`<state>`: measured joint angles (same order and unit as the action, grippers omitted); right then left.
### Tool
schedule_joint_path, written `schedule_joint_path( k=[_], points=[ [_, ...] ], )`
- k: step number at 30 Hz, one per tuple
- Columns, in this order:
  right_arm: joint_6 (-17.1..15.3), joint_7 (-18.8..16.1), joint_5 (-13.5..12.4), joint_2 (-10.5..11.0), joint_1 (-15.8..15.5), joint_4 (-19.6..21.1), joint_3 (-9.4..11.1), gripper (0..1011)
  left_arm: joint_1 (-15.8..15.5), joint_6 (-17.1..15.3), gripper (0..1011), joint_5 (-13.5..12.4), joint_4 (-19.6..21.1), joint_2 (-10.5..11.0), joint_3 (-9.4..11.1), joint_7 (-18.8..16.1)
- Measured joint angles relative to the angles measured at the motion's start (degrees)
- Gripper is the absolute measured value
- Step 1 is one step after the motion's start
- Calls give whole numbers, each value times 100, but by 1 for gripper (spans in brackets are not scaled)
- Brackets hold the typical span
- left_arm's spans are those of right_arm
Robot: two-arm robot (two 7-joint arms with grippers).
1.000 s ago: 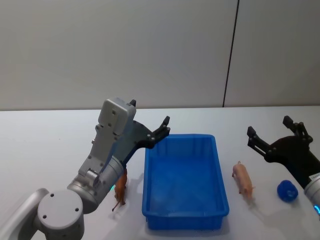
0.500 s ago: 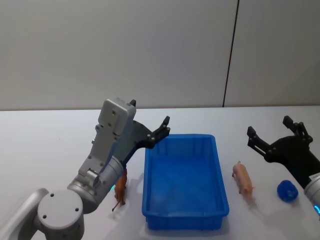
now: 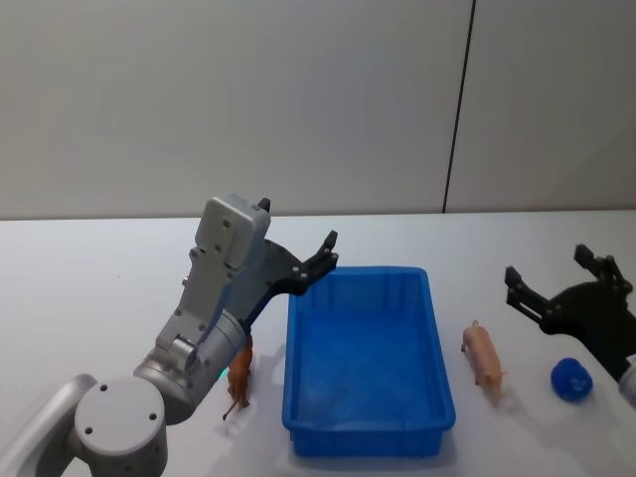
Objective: Pick up the two dolls from the table and place them into the box.
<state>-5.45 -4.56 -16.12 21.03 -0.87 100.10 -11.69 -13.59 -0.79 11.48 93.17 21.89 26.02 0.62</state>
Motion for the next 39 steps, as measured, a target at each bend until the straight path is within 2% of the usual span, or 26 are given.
schedule_joint_path(
  k=[10,20,39],
  points=[
    [-384,-267,-26,270,2,-276,189,1001,0,0,1001,0,0,0,0,0],
    [-725,-560,74,433,14,-566,268,1001,0,0,1001,0,0,0,0,0],
    [-1191,-948,195,399,225,-1366,211,1001,0,0,1001,0,0,0,0,0]
  ],
)
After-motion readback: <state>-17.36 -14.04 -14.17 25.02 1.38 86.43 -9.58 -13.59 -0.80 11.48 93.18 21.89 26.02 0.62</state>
